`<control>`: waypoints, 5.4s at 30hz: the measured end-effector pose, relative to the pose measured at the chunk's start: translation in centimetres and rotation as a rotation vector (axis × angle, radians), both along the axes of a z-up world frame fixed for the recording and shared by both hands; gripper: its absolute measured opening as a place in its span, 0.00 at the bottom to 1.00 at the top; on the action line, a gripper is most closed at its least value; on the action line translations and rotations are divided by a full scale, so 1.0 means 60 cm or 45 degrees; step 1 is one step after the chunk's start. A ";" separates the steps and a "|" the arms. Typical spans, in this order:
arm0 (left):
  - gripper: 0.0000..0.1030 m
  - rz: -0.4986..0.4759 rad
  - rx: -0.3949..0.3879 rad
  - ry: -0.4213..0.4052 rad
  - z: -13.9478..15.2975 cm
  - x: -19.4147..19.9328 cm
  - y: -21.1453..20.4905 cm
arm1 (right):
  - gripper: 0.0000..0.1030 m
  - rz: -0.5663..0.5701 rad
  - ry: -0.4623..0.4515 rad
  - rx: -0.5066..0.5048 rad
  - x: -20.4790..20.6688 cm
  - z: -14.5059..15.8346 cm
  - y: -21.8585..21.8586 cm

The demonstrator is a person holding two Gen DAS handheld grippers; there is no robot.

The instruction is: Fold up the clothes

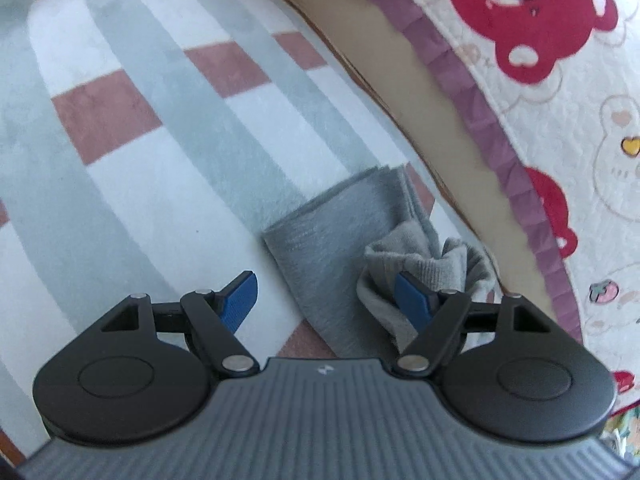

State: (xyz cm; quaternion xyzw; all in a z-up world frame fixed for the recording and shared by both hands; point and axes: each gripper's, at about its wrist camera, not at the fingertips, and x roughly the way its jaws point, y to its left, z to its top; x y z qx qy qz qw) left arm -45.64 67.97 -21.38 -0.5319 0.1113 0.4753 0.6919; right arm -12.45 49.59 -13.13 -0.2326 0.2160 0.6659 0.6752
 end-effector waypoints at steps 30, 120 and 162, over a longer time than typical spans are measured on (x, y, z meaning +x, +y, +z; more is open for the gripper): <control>0.42 -0.209 0.280 0.139 0.003 0.163 -0.064 | 0.42 -0.322 0.041 -0.028 0.126 -0.072 -0.108; 0.45 -0.479 0.508 0.651 0.001 0.297 -0.047 | 0.69 -0.279 0.944 -0.259 0.192 -0.158 -0.103; 0.66 -0.797 0.373 0.195 -0.016 0.336 -0.109 | 0.20 -0.302 1.306 -0.039 0.241 -0.154 -0.078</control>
